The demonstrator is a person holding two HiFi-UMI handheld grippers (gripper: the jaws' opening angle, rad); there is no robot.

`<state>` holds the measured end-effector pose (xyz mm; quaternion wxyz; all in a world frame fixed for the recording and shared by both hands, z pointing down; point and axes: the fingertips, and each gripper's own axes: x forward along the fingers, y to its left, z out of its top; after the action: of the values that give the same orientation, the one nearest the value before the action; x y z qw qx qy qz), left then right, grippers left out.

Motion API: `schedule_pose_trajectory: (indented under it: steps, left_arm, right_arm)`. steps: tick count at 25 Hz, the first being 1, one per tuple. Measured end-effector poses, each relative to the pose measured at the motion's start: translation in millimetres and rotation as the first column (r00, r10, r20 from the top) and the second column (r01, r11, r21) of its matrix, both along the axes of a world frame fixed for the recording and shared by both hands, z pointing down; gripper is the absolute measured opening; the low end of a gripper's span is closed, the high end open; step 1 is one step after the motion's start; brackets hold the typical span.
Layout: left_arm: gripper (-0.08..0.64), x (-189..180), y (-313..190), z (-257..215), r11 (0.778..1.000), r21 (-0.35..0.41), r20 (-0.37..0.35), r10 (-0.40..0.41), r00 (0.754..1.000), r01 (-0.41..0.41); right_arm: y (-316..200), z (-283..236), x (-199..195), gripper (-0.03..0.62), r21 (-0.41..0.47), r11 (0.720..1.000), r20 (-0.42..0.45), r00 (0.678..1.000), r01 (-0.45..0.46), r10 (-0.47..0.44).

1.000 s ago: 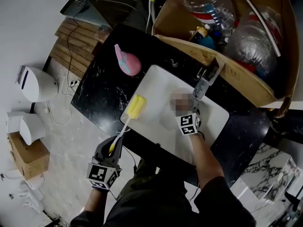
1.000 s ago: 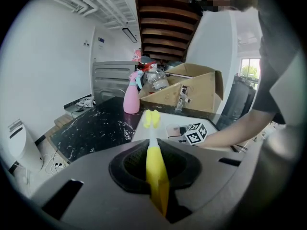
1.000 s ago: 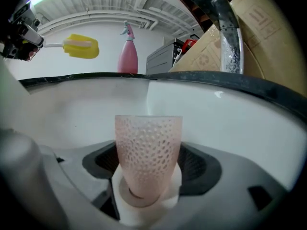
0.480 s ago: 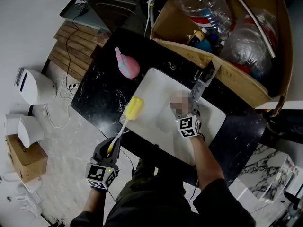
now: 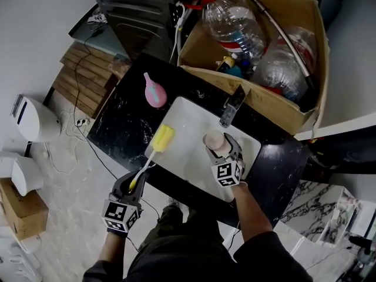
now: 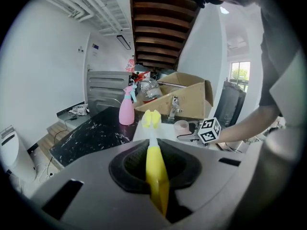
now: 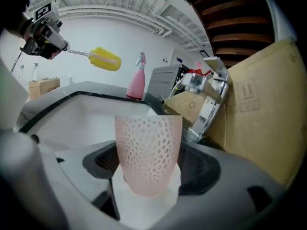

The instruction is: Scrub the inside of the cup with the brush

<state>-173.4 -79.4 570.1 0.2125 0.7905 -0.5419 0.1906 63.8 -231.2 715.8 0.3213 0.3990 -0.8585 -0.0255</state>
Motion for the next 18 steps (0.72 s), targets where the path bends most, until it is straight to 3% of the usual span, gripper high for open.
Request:
schedule_pose_trajectory:
  steps: [11,18]
  left_arm:
    - [0.035,0,11,-58,0.989,0.121,-0.027,0.083,0.996,-0.079]
    - [0.035,0,20,-89,0.968,0.196,-0.025,0.162,0.986,-0.155]
  right_arm:
    - [22,-117,30,0.36,0.177,0.984,-0.084,0.996,-0.022,0.037]
    - [35,-186,44,0.36,0.317,0.948,-0.176,0.983,0.012,0.046]
